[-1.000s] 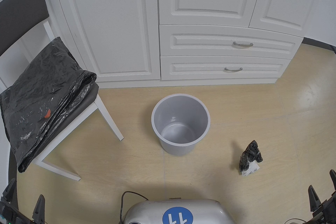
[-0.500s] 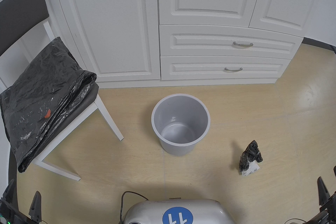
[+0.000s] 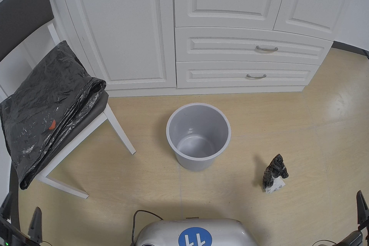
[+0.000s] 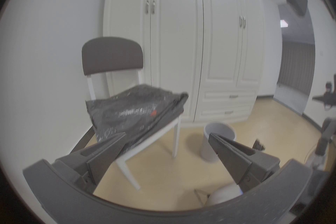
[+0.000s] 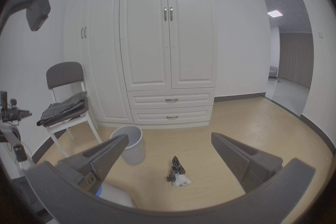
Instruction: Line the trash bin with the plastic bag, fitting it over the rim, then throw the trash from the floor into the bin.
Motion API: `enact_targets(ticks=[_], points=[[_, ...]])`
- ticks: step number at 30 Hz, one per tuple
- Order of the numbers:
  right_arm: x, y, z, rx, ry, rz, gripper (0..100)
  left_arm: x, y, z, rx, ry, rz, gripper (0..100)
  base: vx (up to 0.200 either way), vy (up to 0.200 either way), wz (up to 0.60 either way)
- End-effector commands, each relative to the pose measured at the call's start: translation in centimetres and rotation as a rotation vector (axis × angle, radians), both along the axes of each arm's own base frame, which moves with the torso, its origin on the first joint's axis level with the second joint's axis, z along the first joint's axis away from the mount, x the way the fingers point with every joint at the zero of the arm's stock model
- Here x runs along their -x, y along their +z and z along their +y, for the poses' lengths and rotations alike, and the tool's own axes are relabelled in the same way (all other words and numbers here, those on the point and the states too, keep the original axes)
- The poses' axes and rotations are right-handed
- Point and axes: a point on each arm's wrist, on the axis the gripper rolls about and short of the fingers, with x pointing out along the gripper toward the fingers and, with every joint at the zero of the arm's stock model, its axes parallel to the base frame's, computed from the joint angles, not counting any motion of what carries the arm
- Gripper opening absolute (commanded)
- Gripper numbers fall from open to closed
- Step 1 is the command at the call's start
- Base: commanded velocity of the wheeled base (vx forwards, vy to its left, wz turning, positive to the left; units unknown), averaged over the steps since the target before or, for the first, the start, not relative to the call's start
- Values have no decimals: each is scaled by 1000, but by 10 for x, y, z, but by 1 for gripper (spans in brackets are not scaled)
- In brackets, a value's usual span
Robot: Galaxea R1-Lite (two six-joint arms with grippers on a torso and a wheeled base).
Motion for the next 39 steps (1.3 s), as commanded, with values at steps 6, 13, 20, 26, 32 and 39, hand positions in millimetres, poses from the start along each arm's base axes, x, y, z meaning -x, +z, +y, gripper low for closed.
enact_targets(ticks=[6, 13, 20, 26, 32, 39], points=[[1, -5, 2, 87, 62, 51, 100, 25, 76, -1, 90, -142, -186, 100, 0, 0, 0], [-5, 7, 2, 89, 67, 92, 100, 11, 70, -2, -11, -111, -42, 100, 0, 0, 0], [-27, 42, 2, 89, 74, 196, 100, -8, 93, 1, -122, 44, 36, 100, 0, 0, 0], [-45, 56, 2, 206, 79, 261, 100, -12, 90, 2, -275, 67, 77, 100, 0, 0, 0], [-66, 67, 1, 381, 78, 300, 100, -21, 80, 6, -640, 246, 207, 100, 0, 0, 0], [-71, 68, 2, 400, 83, 303, 100, -20, 80, 7, -805, 381, 236, 100, 0, 0, 0]])
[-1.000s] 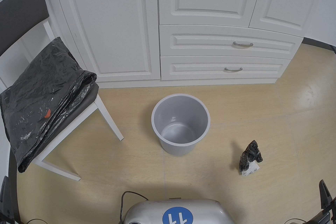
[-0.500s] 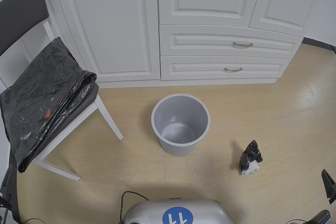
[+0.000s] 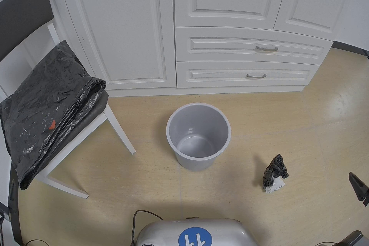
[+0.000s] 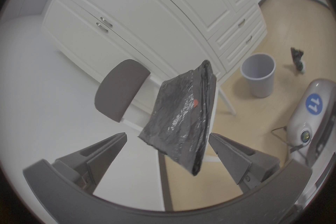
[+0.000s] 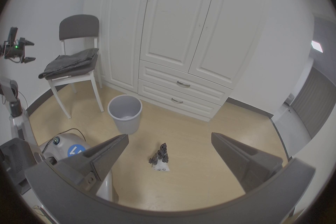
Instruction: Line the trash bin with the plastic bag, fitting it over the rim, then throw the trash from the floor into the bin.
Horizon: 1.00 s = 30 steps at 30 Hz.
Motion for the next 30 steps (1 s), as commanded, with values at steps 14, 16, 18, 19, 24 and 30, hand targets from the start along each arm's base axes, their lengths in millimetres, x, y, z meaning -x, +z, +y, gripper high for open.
enact_targets(ticks=[14, 16, 18, 19, 24, 30], points=[[-72, 18, 3, -23, 27, 107, 100, -7, -15, 4, -126, 265, 184, 100, 0, 0, 0], [-85, 19, 6, -52, 32, 117, 100, -6, -17, 4, -127, 266, 211, 100, 0, 0, 0], [-97, 20, 9, -87, 24, 129, 100, -5, -18, 4, -126, 266, 238, 100, 0, 0, 0], [-98, 20, 9, -89, 23, 131, 100, -5, -18, 4, -127, 264, 241, 100, 0, 0, 0], [-125, 16, 34, -219, 20, 194, 100, 2, -22, 3, -71, 249, 340, 100, 0, 0, 0], [-145, 7, 49, -297, -14, 227, 100, 3, -31, 3, -7, 253, 424, 100, 0, 0, 0]])
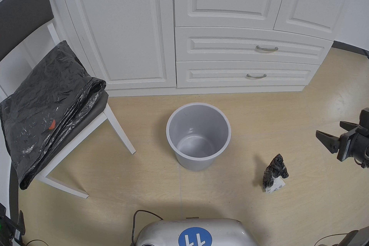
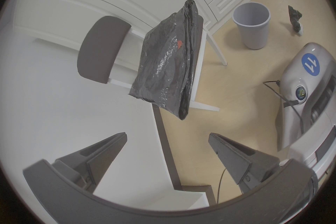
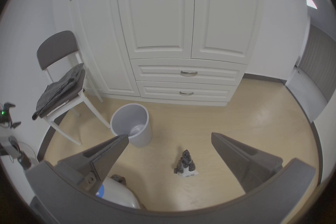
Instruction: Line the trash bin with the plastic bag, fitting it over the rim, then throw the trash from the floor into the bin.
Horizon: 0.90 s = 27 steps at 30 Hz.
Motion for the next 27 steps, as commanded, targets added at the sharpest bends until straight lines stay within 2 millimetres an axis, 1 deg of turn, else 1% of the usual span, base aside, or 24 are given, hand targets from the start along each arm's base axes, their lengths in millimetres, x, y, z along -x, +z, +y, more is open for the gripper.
enact_targets(ticks=[1, 3, 4, 6, 7, 8, 9, 12, 16, 19, 21, 23, 24, 25, 27], points=[[-28, -15, 18, -29, 15, 81, 100, -4, -2, 0, 45, 5, 48, 100, 0, 0, 0], [-28, -15, 18, -29, 15, 81, 100, -4, -2, 0, 45, 5, 48, 100, 0, 0, 0], [-33, -16, 22, -92, 13, 76, 100, -15, -3, 0, 140, 6, 70, 100, 0, 0, 0], [-34, -15, 25, -151, 16, 67, 100, -25, 1, 0, 216, 1, 54, 100, 0, 0, 0], [-34, -15, 25, -151, 16, 67, 100, -25, 1, 0, 216, 1, 54, 100, 0, 0, 0], [-35, -14, 28, -210, 22, 66, 100, -37, 7, 1, 277, 2, 36, 100, 0, 0, 0], [-36, -15, 30, -244, 31, 72, 100, -46, 10, 2, 301, 9, 24, 100, 0, 0, 0], [-35, -16, 31, -294, 59, 94, 100, -64, 13, 6, 309, 34, 22, 100, 0, 0, 0], [-36, -15, 30, -314, 77, 98, 100, -91, 12, 15, 313, 99, 41, 100, 0, 0, 0], [-34, -14, 29, -316, 77, 94, 100, -100, 12, 26, 328, 167, 26, 100, 0, 0, 0], [-34, -14, 29, -316, 77, 94, 100, -101, 12, 29, 346, 164, 28, 100, 0, 0, 0], [-35, -14, 29, -316, 77, 94, 100, -111, 16, 47, 402, 118, 49, 100, 0, 0, 0], [-35, -14, 29, -316, 78, 92, 100, -112, 16, 50, 409, 113, 51, 100, 0, 0, 0], [-35, -14, 29, -316, 77, 94, 100, -116, 14, 66, 433, 86, 66, 100, 0, 0, 0], [-35, -14, 29, -316, 79, 94, 100, -116, 12, 81, 445, 31, 44, 100, 0, 0, 0]])
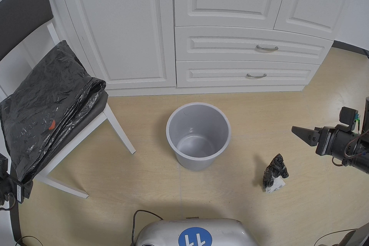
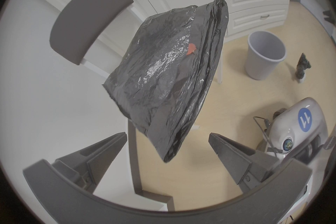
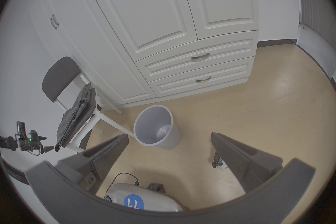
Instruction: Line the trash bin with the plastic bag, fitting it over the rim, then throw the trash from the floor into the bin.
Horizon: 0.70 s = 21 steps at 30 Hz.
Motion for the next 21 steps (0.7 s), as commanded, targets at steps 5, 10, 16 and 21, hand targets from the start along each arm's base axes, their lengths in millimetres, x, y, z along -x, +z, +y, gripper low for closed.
enact_targets(ticks=[5, 10, 16, 21], points=[[0, 2, 0, -12, 7, -7, 100, -15, 1, 51, 62, -55, -33, 100, 0, 0, 0], [-2, 0, 1, -8, 7, 6, 100, -11, 6, 47, 34, -55, -57, 100, 0, 0, 0], [-4, -3, 2, -5, 8, 19, 100, -10, 5, 47, 21, -32, -43, 100, 0, 0, 0], [-5, -3, 2, -4, 8, 17, 100, -9, 1, 46, 25, -34, -28, 100, 0, 0, 0]])
